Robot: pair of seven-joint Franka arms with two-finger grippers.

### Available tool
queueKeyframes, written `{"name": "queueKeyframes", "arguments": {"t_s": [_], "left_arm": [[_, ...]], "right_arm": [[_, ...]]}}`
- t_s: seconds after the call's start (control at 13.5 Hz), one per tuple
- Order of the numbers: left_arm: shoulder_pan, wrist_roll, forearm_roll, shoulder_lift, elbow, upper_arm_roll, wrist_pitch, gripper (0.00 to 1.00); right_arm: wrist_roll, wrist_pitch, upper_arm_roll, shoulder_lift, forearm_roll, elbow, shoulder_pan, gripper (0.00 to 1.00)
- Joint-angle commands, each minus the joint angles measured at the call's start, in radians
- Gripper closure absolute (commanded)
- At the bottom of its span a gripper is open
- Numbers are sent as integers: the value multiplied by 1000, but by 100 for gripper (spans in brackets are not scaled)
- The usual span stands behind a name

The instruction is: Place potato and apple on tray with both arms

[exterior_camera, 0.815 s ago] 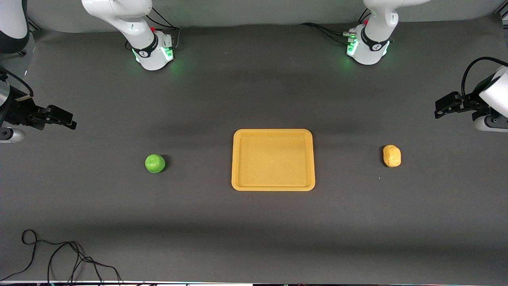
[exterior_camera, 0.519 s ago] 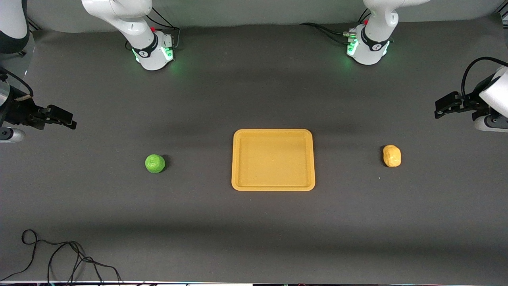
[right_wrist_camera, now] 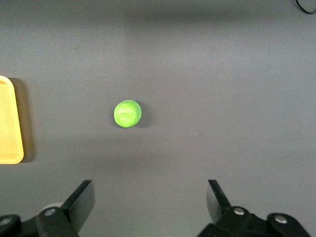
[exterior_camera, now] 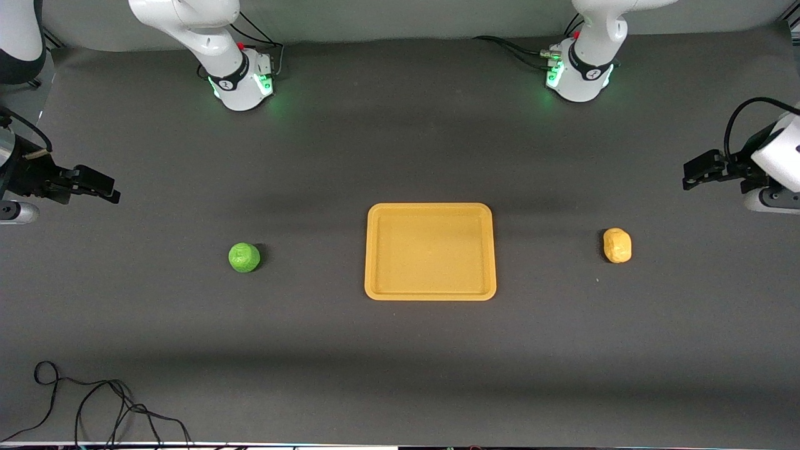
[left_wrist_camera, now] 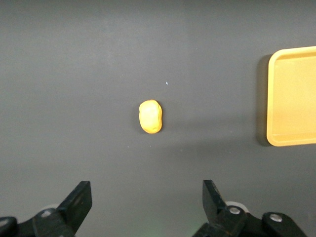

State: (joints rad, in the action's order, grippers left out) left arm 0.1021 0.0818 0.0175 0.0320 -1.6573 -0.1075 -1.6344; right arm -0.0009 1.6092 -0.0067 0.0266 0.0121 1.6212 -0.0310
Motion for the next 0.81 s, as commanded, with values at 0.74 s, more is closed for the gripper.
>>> {"name": "queueKeyframes", "arguments": {"t_s": [0.74], "left_arm": [[88,76,10,344,-425,5,-738,0]], "right_arm": [[-4,-11,7,-2,-15,-12,-7,0]]}}
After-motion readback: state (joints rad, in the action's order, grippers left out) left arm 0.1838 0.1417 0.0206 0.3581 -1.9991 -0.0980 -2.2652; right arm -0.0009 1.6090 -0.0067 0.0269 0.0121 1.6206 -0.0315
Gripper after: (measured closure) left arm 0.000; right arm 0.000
